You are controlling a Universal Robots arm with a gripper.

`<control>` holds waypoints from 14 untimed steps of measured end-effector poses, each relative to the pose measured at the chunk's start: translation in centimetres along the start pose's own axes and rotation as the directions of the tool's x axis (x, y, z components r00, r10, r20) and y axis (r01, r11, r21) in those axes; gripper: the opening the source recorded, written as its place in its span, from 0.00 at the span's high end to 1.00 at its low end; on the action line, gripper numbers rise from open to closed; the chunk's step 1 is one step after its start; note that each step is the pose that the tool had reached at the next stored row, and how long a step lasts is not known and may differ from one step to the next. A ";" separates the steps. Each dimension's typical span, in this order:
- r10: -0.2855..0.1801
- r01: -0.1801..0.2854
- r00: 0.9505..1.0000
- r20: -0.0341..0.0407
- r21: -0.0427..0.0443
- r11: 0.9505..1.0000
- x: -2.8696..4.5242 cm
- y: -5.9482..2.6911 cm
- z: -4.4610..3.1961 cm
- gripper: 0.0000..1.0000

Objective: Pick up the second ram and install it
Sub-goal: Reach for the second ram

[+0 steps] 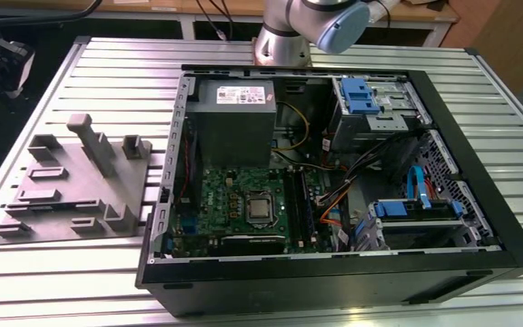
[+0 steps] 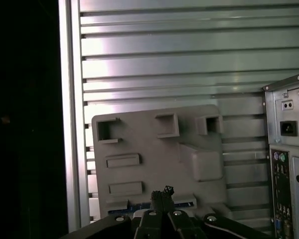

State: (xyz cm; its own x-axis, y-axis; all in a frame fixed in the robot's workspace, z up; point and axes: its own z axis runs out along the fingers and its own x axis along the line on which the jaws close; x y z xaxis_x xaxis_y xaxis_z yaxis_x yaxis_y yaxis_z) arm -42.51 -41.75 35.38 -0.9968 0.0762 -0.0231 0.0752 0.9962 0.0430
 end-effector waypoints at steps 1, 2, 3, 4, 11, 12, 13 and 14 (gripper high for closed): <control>0.000 0.000 1.000 -0.001 0.000 1.000 0.00 -0.18 0.13 0.90; 0.000 0.000 1.000 -0.001 0.000 1.000 -0.01 -0.34 0.26 0.90; 0.000 0.000 1.000 -0.002 0.000 1.000 -0.02 -0.50 0.39 0.90; 0.000 0.000 1.000 -0.003 0.000 1.000 -0.03 -0.67 0.53 0.90; 0.000 0.000 1.000 -0.007 0.001 1.000 -0.08 -1.65 1.54 0.90; 0.000 0.000 1.000 -0.008 0.001 1.000 -0.08 -1.77 1.70 0.90; 0.000 0.000 1.000 -0.008 0.001 1.000 -0.09 -1.88 1.86 0.90; 0.000 0.000 1.000 -0.009 0.001 1.000 -0.09 -1.97 2.00 0.90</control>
State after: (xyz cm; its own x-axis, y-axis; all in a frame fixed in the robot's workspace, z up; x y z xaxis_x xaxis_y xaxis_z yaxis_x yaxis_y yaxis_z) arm -42.51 -43.64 33.29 -0.9970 0.0762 -0.0142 0.0755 0.9963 0.0422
